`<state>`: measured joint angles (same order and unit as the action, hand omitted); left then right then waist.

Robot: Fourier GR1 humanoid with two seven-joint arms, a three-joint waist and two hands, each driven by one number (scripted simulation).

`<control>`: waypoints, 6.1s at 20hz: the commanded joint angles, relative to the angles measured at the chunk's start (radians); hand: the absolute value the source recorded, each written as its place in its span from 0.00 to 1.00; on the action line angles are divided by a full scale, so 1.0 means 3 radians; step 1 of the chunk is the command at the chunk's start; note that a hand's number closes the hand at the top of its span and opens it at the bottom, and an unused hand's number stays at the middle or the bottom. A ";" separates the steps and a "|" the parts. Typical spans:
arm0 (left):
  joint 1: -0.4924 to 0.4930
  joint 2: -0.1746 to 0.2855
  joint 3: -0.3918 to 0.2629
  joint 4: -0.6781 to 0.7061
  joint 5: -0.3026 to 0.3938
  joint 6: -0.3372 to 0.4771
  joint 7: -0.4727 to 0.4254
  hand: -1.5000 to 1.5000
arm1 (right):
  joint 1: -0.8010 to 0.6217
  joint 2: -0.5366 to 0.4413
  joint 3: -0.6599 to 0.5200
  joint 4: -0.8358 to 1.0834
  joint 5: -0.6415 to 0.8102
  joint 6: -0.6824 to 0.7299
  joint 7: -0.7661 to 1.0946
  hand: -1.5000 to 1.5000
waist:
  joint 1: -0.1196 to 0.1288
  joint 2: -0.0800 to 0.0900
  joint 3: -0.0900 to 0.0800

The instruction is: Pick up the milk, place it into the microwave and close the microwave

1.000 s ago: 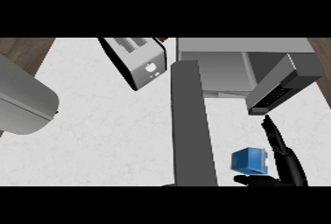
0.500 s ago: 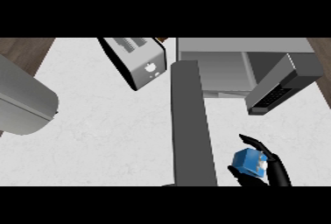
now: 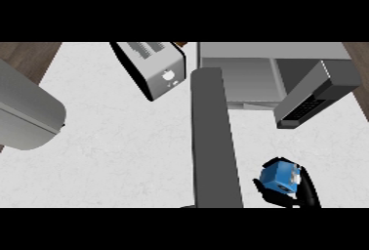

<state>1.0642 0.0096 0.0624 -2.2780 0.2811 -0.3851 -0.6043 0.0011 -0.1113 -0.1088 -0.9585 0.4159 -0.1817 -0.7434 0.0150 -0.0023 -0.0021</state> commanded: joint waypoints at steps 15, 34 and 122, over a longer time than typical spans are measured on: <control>-0.0057 -0.0030 0.0001 0.0121 0.0069 -0.0200 -0.0042 0.00 | -0.1524 -0.0263 -0.0485 0.1893 -0.0101 -0.0086 -0.1282 1.00 | 0.0094 0.0044 0.0022; -0.0247 0.0006 0.0511 0.0433 0.0299 -0.0427 0.0093 0.00 | -0.1889 0.0109 -0.0079 0.0851 -0.0023 -0.0084 -0.0135 1.00 | -0.0029 -0.0002 0.0006; -0.2865 -0.0031 -0.1267 0.1444 -0.1454 0.0338 0.1627 1.00 | -0.0113 0.0043 -0.0389 -0.0211 -0.0768 0.1296 -0.0448 0.00 | -0.0184 -0.0015 -0.0001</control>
<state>0.3173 0.0028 -0.3016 -1.9240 -0.1171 -0.3120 -0.1544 -0.1831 -0.1050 -0.2489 -0.8478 0.2047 0.1800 -0.8978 -0.0476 -0.0108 -0.0027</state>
